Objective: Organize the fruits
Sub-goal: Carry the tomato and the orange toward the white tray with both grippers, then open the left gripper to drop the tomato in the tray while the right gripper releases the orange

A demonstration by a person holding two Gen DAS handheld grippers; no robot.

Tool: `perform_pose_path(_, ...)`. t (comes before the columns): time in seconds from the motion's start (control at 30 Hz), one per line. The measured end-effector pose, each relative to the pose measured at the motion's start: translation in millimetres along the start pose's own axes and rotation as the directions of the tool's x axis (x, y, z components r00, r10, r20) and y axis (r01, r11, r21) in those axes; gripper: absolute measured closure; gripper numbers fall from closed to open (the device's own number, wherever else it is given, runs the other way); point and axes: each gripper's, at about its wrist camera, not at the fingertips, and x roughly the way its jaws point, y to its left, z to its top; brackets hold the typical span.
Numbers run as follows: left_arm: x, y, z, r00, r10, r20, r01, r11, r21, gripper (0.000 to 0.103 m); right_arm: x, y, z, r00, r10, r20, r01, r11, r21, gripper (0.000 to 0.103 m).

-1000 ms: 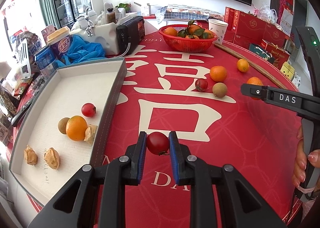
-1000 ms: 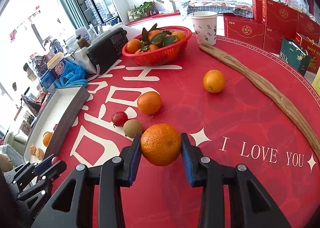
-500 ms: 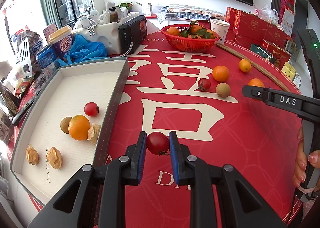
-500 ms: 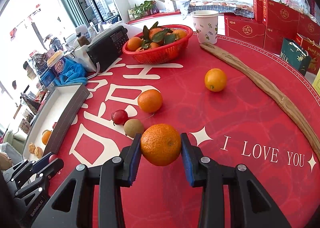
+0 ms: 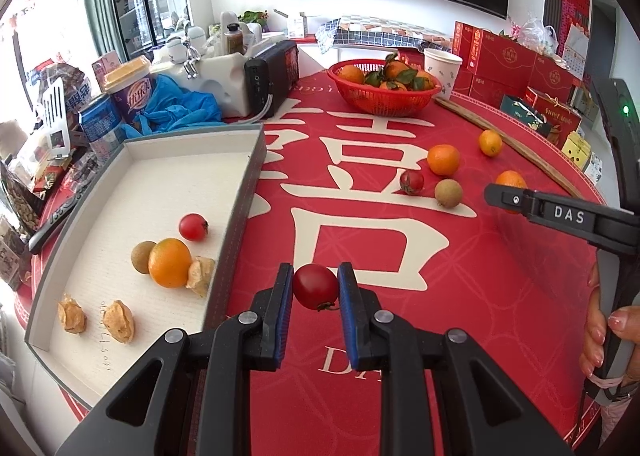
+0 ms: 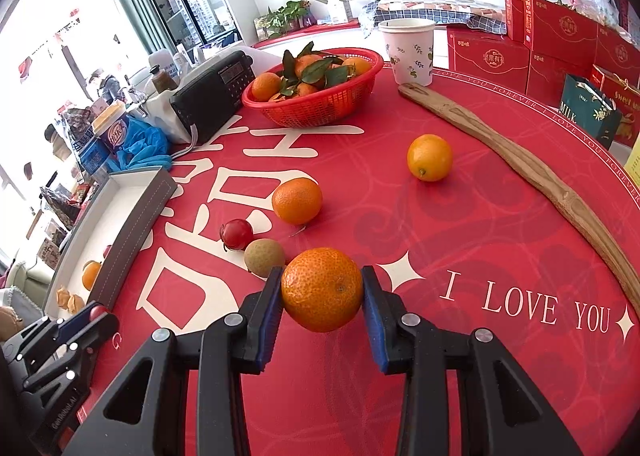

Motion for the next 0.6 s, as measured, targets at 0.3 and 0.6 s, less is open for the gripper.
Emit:
perform_pose_path(0.3,-14.8,38.0,8.0,0.999,0.031,0.04,-0.029,0.998,-0.048,0.078,-3.2,-0.8,3.1,1.0,-0.004,0.015,0.004,1.0,0.009,0.064)
perform_pose_path(0.6,-22.7,95.9,8.5,0.994,0.083,0.065,-0.074,0.989,-0.125,0.078,-9.6,46.7,11.0,1.0,0.024,0.011,-0.023,0.998,-0.055,0.064)
